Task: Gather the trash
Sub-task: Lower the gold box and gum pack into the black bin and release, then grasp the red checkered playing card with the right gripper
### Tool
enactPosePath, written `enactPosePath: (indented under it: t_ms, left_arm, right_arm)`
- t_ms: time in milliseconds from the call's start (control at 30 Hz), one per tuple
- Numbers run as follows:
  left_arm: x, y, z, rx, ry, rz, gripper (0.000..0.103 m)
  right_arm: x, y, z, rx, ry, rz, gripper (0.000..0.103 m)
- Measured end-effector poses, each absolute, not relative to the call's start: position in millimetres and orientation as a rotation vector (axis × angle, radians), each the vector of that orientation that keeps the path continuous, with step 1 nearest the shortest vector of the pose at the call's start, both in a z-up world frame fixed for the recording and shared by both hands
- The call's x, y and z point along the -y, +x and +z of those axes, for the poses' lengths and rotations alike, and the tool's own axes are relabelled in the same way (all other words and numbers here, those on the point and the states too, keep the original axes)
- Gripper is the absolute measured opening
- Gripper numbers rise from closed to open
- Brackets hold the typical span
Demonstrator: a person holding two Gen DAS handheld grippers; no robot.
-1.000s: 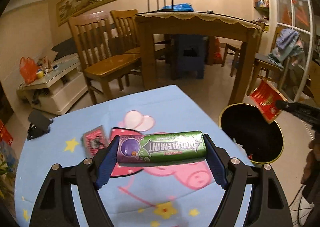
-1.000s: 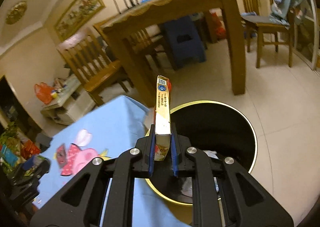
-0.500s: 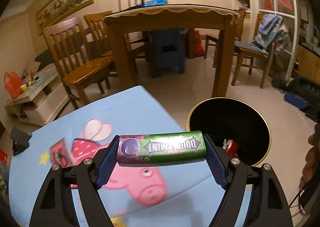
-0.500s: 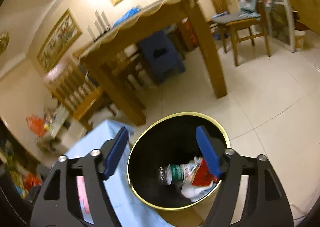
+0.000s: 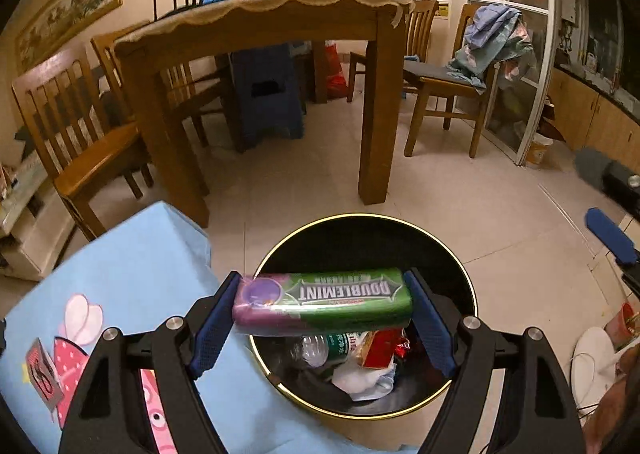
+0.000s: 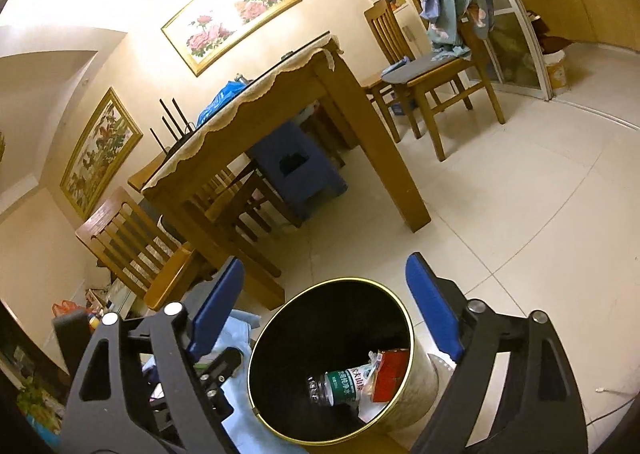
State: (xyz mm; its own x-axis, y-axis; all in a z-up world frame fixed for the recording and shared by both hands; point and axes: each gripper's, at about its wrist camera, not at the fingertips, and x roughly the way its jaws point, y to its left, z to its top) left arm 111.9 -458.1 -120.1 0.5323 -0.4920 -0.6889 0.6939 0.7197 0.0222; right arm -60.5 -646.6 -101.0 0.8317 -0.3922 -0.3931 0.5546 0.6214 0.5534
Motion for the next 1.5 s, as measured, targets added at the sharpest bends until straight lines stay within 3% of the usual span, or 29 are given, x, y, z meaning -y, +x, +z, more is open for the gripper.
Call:
enactPosePath:
  t_ms: [367, 567, 733, 867, 1233, 1500]
  left_arm:
    - [429.4, 103.5, -111.1, -0.673, 0.323, -0.726, 0.086]
    - [388.1, 102.8, -103.5, -0.671, 0.305, -0.682, 0.089]
    - [321.4, 98.7, -105.2, -0.668, 0.282, -0.614, 0.096]
    - [245.4, 96.6, -119.9, -0.669, 0.285, -0.516, 0.096]
    - [0.2, 147.9, -134.2, -0.682, 0.119, -0.012, 0.096]
    - [-61.5, 163.0, -127.2, -0.736, -0.093, -0.003, 0.096]
  right_arm:
    - [632.1, -34.8, -101.0, -0.335, 0.657, -0.533, 0.090]
    - [589.7, 3.1, -99.4, -0.410, 0.490, -0.468, 0.093]
    - [517.7, 41.6, -94.0, -0.461, 0.209, -0.370, 0.098]
    - [446.1, 66.9, -96.6, -0.495, -0.020, -0.385, 0.097]
    - [296.1, 136.7, -134.1, -0.728, -0.053, 0.026, 0.097]
    - [209.8, 218.9, -146.3, -0.871, -0.152, 0.132, 0.097]
